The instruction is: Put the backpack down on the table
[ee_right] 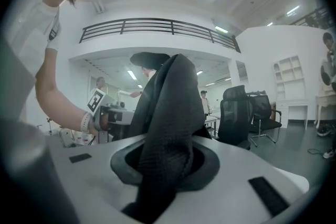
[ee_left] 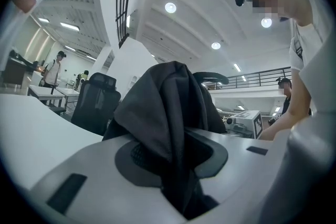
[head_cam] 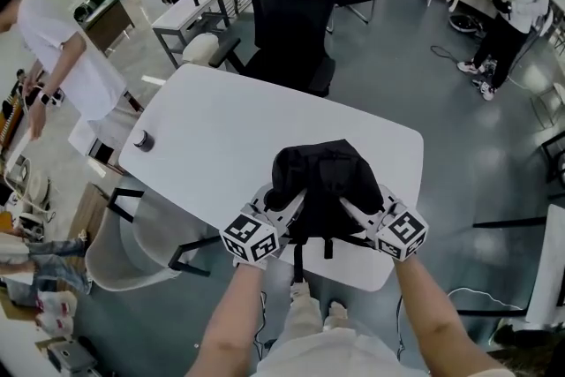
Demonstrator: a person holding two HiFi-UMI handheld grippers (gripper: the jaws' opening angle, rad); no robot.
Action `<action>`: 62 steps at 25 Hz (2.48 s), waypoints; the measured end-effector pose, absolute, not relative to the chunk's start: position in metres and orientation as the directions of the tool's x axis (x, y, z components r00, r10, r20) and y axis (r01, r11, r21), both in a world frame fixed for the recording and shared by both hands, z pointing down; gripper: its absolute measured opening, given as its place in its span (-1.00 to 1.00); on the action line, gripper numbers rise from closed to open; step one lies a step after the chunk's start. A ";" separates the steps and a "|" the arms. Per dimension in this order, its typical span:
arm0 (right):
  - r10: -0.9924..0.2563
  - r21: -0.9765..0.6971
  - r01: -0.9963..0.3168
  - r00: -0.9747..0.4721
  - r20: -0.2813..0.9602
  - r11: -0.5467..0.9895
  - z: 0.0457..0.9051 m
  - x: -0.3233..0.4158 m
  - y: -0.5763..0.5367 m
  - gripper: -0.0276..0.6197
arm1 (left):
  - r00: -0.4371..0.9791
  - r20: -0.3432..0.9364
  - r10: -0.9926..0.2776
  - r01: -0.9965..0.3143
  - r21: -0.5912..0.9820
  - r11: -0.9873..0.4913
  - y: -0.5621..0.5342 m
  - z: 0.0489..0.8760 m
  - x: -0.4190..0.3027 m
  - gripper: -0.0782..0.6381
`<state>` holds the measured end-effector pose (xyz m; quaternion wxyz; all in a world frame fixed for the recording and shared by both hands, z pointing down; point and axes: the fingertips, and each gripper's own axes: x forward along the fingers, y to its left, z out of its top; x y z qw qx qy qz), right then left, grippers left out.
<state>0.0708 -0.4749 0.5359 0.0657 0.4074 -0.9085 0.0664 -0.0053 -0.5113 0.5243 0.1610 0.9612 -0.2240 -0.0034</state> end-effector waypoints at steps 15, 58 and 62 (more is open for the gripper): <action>-0.745 -0.077 -0.772 -0.631 0.216 0.631 0.543 0.069 -0.477 -0.48 | 0.878 0.053 -0.475 -0.465 0.328 -0.822 -0.514 0.531 -0.016 -0.34; -0.840 -0.084 -0.848 -0.530 0.115 0.523 0.491 0.141 -0.352 -0.77 | 0.629 0.060 -0.775 -0.761 0.248 -0.599 -0.393 0.485 -0.112 -0.57; -0.878 -0.062 -0.886 -0.464 0.116 0.460 0.486 0.149 -0.335 -0.85 | 0.604 0.056 -0.795 -0.785 0.213 -0.581 -0.367 0.476 -0.112 -0.64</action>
